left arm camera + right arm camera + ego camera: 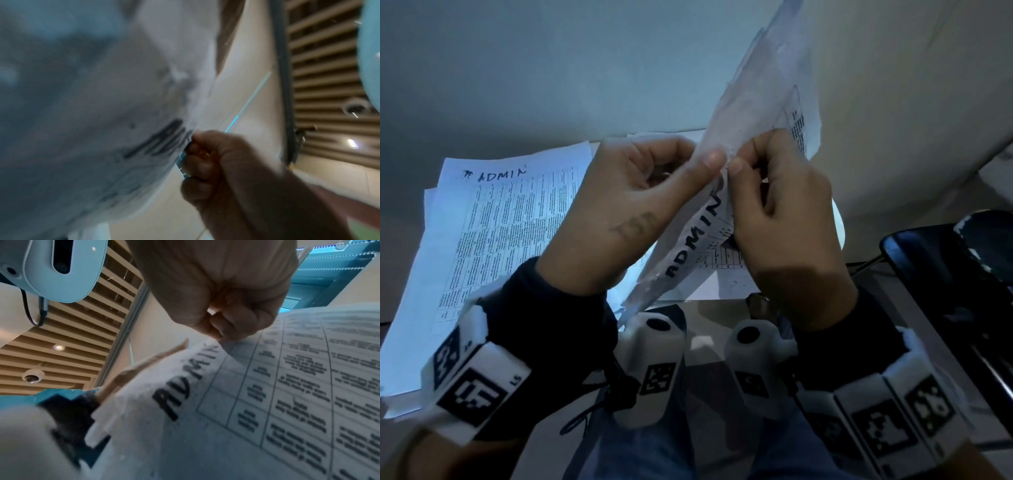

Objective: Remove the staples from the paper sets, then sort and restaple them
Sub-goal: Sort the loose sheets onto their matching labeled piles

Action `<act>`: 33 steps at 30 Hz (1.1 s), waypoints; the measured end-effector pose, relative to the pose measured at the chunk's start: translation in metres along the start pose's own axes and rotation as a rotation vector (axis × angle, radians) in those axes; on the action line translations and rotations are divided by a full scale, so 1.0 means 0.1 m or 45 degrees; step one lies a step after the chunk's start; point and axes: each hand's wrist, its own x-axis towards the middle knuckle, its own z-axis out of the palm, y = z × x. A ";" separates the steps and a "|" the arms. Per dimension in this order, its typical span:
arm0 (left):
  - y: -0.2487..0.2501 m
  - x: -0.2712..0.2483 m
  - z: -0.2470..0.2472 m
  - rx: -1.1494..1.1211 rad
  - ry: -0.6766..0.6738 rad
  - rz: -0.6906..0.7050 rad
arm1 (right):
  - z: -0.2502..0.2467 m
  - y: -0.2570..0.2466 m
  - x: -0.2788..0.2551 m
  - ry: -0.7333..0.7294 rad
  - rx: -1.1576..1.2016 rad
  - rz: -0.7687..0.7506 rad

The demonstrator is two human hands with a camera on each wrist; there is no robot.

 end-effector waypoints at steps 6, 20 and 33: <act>-0.06 0.09 0.02 -0.269 -0.096 -0.329 | 0.09 0.03 -0.07 0.028 0.073 0.027; -0.05 0.11 0.04 -0.081 -0.096 -0.245 | -0.08 -0.07 0.06 0.025 0.246 0.188; -0.52 0.52 -0.46 0.375 -0.004 -0.505 | -0.24 -0.16 0.40 0.221 0.406 0.184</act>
